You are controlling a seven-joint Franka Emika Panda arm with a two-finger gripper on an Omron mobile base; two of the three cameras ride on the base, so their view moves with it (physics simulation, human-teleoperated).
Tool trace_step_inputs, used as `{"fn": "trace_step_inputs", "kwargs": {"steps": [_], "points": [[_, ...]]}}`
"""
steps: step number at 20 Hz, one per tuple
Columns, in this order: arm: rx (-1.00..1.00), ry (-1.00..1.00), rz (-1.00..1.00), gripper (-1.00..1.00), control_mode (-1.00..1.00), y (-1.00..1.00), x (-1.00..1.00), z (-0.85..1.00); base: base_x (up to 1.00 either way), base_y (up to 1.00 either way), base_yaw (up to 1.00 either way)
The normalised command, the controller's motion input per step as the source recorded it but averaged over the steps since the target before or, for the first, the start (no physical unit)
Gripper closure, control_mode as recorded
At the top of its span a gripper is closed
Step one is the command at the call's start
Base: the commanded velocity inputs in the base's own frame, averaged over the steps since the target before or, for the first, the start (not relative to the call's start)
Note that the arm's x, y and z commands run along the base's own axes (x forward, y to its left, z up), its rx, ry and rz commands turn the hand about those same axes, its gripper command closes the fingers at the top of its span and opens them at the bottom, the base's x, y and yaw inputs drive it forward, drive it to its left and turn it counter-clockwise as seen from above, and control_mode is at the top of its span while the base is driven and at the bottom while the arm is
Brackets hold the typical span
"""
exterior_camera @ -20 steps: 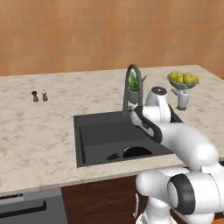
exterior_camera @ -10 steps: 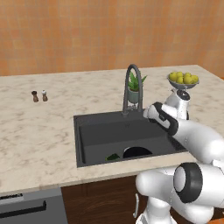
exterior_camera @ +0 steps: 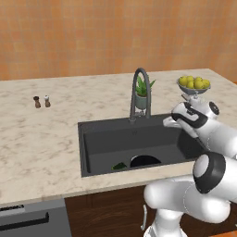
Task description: Pick the pan and sponge and place them into the sink. Then turn on the water.
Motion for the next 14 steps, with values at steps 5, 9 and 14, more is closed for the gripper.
{"fn": "trace_step_inputs", "kwargs": {"steps": [5, 9, 14], "points": [[-0.02, -0.31, 0.18, -1.0, -1.0, -0.09, 0.14, 0.11, 0.0, 0.0, 0.0], [0.0, -0.37, 0.14, -1.0, -1.0, -0.01, 0.11, 0.03, 0.0, 0.0, 0.0], [0.0, -0.33, 0.11, -1.0, -1.0, 0.0, 0.15, 0.0, 0.0, 0.0, 0.0]]}}
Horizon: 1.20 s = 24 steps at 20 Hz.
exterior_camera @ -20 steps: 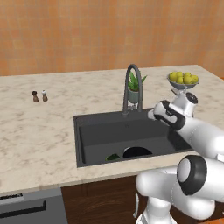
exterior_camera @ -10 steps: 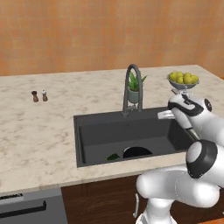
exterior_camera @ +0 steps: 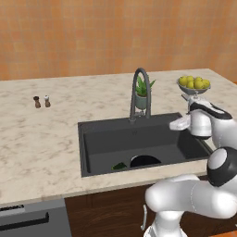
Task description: Pick the pan and sponge and place them into the sink. Then turn on the water.
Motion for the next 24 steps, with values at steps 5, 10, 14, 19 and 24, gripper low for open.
{"fn": "trace_step_inputs", "kwargs": {"steps": [5, 10, 14, 19, 24], "points": [[0.0, -0.3, 0.06, -1.0, -1.0, -0.01, 0.18, 0.0, 0.0, 0.0, 0.0], [0.01, -0.17, 0.01, -1.0, -1.0, 0.0, 0.31, 0.0, 0.0, 0.0, 0.0], [0.04, -0.08, 0.03, -1.0, -1.0, 0.0, 0.4, 0.0, 0.0, 0.0, 0.0], [0.0, 0.0, 0.06, -1.0, -1.0, 0.0, 0.42, 0.0, 0.0, 0.0, 0.0], [0.0, 0.0, 0.02, -1.0, -1.0, 0.04, 0.41, 0.0, 0.0, 0.0, 0.0]]}}
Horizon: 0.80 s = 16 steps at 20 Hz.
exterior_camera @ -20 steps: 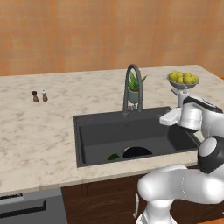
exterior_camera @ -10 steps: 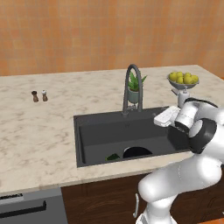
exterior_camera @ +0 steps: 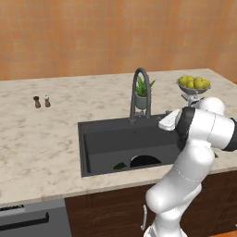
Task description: Pick the pan and sponge and place them into the sink. Then turn on the water.
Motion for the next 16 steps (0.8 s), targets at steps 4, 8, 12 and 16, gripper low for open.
{"fn": "trace_step_inputs", "kwargs": {"steps": [4, 8, 12, 16], "points": [[0.0, 0.0, 0.0, -1.0, -1.0, 0.24, 0.35, 0.0, 0.0, 0.0, 0.0], [0.0, 0.0, 0.0, -1.0, -1.0, 0.29, 0.41, 0.0, 0.0, 0.0, 0.0], [0.0, 0.0, 0.05, -1.0, -1.0, 0.09, 0.39, 0.0, 0.0, 0.0, 0.0], [0.0, 0.0, 0.06, -1.0, -1.0, 0.13, 0.44, 0.0, 0.0, 0.0, 0.0]]}}
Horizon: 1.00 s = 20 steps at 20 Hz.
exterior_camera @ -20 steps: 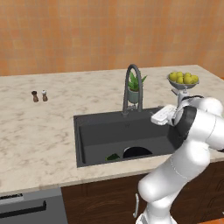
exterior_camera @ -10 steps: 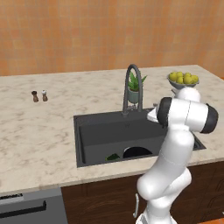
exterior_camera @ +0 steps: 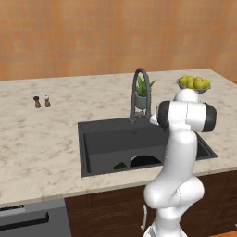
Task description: Pick the pan and sponge and place them into the sink. Then turn on the water.
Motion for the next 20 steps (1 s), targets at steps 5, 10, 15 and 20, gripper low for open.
{"fn": "trace_step_inputs", "kwargs": {"steps": [5, 10, 15, 20], "points": [[0.01, 0.0, 0.08, -1.0, -1.0, 0.02, 0.37, 0.0, 0.0, 0.0, 0.0], [0.07, 0.02, 0.11, -1.0, -1.0, 0.0, 0.28, -0.05, 0.0, 0.0, 0.0], [0.04, 0.01, 0.05, -1.0, -1.0, 0.05, 0.16, -0.16, 0.0, 0.0, 0.0], [0.01, 0.0, 0.03, -1.0, -1.0, 0.07, 0.17, -0.11, 0.0, 0.0, 0.0]]}}
